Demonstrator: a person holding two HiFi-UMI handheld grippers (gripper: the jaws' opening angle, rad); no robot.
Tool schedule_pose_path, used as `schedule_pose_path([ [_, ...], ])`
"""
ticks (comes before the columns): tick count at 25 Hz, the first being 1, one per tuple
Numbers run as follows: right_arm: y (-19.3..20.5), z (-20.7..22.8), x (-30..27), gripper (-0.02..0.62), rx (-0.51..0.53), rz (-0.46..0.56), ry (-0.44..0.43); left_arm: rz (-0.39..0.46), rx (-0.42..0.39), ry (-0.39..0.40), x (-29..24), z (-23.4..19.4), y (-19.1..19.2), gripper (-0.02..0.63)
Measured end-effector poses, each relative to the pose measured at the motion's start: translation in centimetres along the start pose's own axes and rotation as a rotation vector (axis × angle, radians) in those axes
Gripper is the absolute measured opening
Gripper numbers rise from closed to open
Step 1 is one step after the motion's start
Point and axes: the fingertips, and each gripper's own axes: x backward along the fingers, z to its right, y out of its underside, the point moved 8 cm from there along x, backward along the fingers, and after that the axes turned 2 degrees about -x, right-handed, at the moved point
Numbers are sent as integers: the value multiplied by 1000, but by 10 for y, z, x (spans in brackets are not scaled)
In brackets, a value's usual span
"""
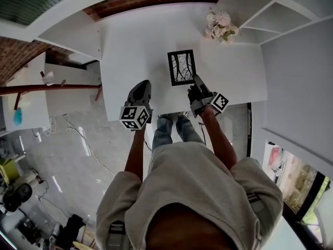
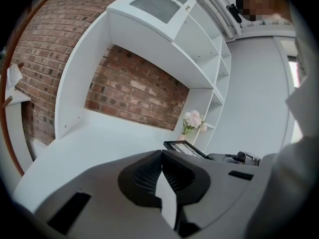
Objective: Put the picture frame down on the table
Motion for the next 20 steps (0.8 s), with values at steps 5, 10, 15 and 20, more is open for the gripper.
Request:
schedule_pose_path([
  [5,7,18,-2,86,-11,-10,43,-8,11,4,-4,-1,8,15],
  [10,13,36,-6,86,-16,-21,95,-22,27,-1,-4,-6,18,15],
  [15,17,49,-9,86,-7,-22,131,-37,43,-7,-3,-10,27,15],
  [20,19,63,-14,86,1,-24,176,-42,53,-5,-7,-12,31,15],
])
